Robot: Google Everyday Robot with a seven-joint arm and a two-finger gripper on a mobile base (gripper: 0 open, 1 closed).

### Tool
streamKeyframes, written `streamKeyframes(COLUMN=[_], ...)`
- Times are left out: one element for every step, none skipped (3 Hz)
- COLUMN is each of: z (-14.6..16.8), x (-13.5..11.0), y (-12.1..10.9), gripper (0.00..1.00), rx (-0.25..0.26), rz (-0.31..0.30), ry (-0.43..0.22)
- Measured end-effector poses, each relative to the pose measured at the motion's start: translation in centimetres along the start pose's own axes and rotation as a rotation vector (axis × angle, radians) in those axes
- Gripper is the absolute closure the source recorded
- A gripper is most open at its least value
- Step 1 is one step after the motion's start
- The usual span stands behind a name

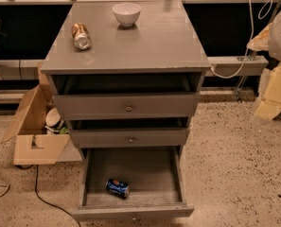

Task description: Pick pepsi can from bottom drawer and place on counter

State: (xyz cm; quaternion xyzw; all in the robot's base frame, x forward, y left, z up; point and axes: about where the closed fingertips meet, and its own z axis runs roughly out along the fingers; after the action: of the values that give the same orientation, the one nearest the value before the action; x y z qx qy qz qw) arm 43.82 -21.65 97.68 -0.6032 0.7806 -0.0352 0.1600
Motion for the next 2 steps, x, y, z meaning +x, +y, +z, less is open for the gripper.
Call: streamKeyframes(z=[0.0, 2.0], x=[0.0, -0.8], y=[0.0, 0.3], gripper=[0.00, 0.00], rx=[0.000, -0.017], rz=[0.000, 0.033], ry=[0.000, -0.057])
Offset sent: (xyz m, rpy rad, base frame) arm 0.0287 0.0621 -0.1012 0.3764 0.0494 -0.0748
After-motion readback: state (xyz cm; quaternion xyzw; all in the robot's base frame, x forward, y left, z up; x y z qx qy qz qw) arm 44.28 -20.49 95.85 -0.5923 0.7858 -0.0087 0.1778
